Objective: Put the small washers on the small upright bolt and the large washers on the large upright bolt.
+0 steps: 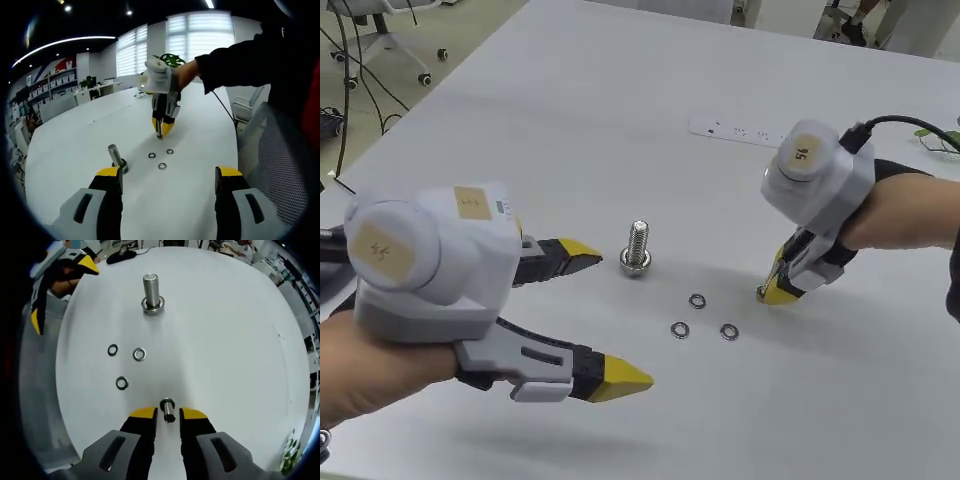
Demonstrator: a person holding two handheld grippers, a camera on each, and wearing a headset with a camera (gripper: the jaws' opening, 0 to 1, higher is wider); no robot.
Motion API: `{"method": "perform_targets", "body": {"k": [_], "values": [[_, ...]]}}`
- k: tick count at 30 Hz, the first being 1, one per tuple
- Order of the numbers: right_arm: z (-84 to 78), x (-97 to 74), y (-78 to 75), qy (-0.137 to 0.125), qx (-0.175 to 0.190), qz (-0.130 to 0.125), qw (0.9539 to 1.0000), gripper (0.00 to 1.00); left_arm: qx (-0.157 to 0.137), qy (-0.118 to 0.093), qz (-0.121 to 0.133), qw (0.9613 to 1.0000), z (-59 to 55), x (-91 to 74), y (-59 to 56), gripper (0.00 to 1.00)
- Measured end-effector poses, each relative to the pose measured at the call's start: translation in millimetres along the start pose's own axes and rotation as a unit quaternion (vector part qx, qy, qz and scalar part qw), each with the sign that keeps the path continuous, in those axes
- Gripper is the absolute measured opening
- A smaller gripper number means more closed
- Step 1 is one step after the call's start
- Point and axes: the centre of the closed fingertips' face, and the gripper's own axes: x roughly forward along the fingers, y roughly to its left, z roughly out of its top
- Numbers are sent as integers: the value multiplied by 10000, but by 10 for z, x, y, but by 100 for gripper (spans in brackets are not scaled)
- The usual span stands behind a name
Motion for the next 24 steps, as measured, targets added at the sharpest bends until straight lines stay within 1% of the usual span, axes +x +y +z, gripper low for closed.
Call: {"method": "perform_targets", "body": {"k": [10,14,19,24], "values": [[-69,-110,34,-79,103,-94,9999,19,13,-34,-2,10000,12,-9,-15,75],[-105,-138,73,-75,134,-111,9998,19,27,-49,-1,10000,21,-14,-23,75],[-116,-180,170,-48,97,-126,9999,19,31,-64,8,10000,30,-25,-27,75],[-92,-202,307,-42,23,-96,9999,19,46,-90,12,9999,50,-36,-38,75]]}}
